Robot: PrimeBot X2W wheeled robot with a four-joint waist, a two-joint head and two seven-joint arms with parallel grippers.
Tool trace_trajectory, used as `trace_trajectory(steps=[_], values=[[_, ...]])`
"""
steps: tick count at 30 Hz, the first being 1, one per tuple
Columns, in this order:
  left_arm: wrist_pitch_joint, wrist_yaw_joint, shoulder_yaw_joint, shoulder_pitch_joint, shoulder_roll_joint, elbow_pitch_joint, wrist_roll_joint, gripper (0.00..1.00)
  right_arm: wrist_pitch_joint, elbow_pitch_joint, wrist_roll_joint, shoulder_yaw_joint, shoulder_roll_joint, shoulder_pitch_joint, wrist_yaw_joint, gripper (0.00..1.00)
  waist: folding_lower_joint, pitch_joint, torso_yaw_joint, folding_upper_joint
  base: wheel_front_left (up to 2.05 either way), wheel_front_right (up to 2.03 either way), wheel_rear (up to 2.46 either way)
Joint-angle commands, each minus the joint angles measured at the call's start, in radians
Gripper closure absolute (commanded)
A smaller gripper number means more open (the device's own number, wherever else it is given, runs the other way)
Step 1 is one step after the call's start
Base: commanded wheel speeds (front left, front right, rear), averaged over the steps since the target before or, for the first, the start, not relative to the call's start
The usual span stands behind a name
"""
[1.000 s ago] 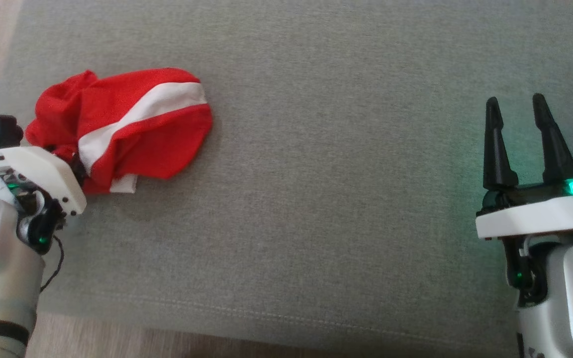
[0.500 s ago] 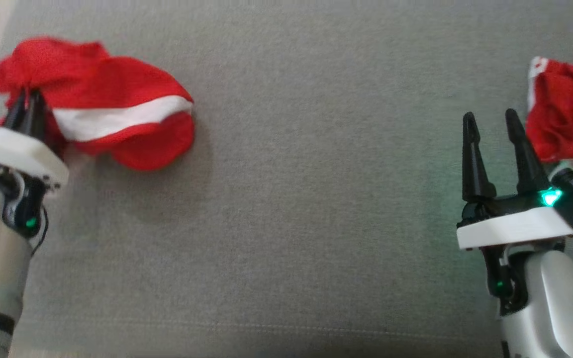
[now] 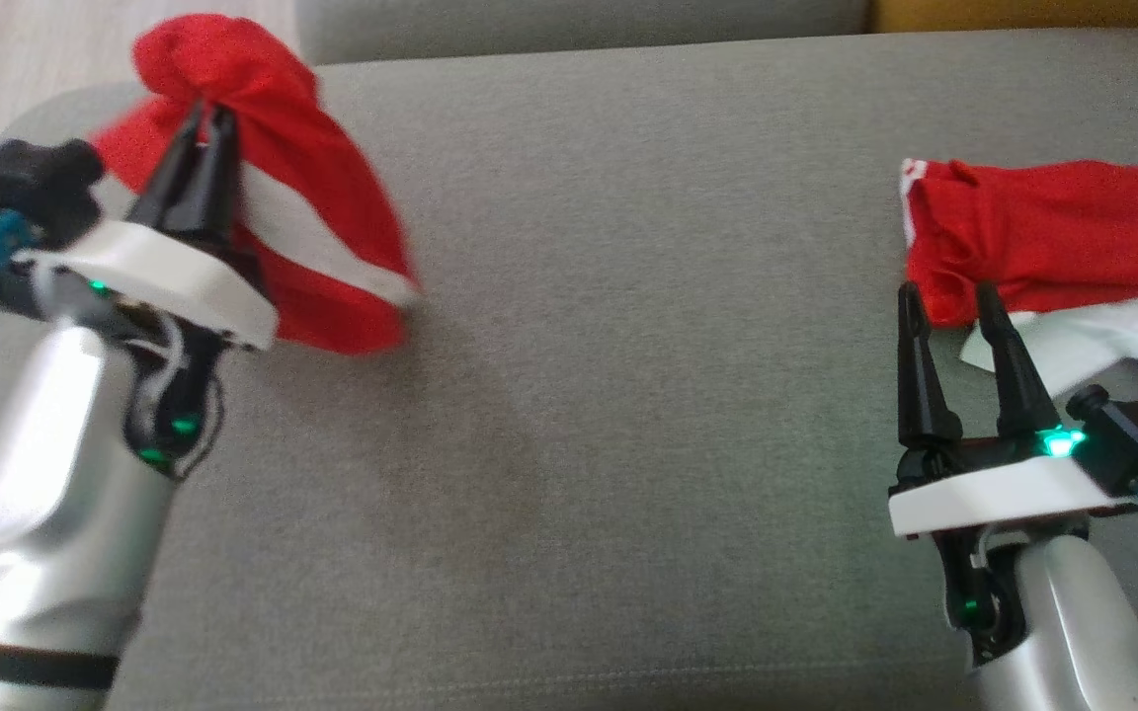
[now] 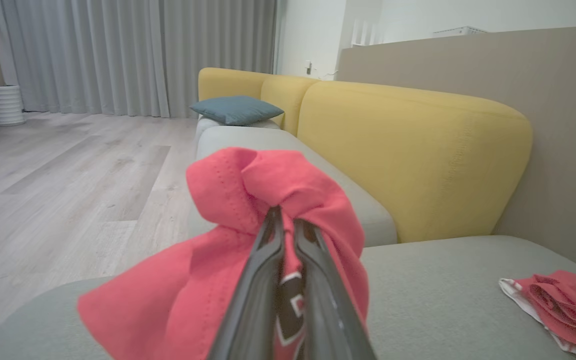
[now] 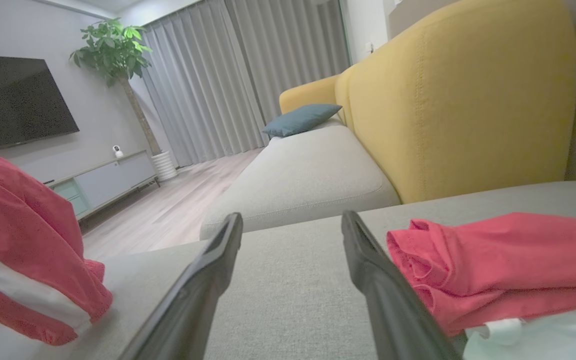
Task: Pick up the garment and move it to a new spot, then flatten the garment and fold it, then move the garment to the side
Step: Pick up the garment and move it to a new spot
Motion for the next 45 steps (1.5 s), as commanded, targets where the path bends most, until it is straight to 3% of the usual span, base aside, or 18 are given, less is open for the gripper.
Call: trace_trajectory(steps=[1, 7, 14, 15, 16, 22, 30, 38, 45], values=[[0.012, 0.023, 0.025, -0.030, 0.026, -0.075, 0.012, 1.00, -0.013, -0.027, 0.010, 0.028, -0.003, -0.019, -0.001, 0.00, 0.0000, -0.018, -0.027, -0.0001, 0.00, 0.00, 0.00], [0.058, 0.078, -0.034, -0.003, -0.032, -0.173, 0.039, 1.00, -0.021, -0.022, 0.020, 0.037, -0.003, -0.032, -0.001, 0.00, 0.0000, -0.007, -0.070, -0.0001, 0.00, 0.00, 0.00], [0.079, 0.125, -0.137, -0.004, -0.121, -0.111, 0.103, 1.00, -0.033, -0.019, 0.033, 0.054, -0.003, -0.055, -0.001, 0.00, 0.0000, 0.025, -0.127, -0.0001, 0.00, 0.00, 0.00], [0.075, 0.133, -0.149, -0.005, -0.135, -0.089, 0.113, 0.41, -0.035, -0.017, 0.036, 0.055, -0.003, -0.058, -0.001, 0.00, 0.0000, 0.029, -0.133, -0.0001, 0.00, 0.00, 0.00], [0.065, 0.140, -0.159, -0.007, -0.150, -0.067, 0.122, 0.00, -0.037, -0.015, 0.038, 0.057, -0.003, -0.061, -0.001, 0.00, 0.0000, 0.033, -0.140, -0.0001, 0.00, 0.00, 0.00], [0.016, 0.132, -0.209, -0.017, -0.242, 0.049, 0.119, 0.00, -0.048, -0.002, 0.041, 0.059, -0.003, -0.067, -0.001, 0.00, 0.0000, 0.043, -0.159, -0.0001, 0.00, 0.00, 0.00], [-0.047, 0.113, -0.217, -0.044, -0.269, 0.085, 0.099, 0.00, -0.055, 0.015, 0.045, 0.053, -0.003, -0.068, -0.001, 0.00, 0.0000, 0.031, -0.136, -0.0001, 0.00, 0.00, 0.00], [-0.088, 0.134, -0.128, -0.003, -0.182, 0.069, 0.077, 0.00, -0.058, 0.041, 0.046, 0.050, -0.003, -0.055, -0.001, 0.00, 0.0000, -0.010, -0.076, -0.0001, 0.00, 0.00, 0.00], [-0.100, 0.154, -0.005, 0.210, -0.078, -0.049, 0.041, 0.00, -0.043, 0.065, 0.039, 0.068, -0.003, -0.026, -0.001, 0.00, 0.0000, -0.051, -0.009, -0.0001, 0.00, 0.00, 0.00]])
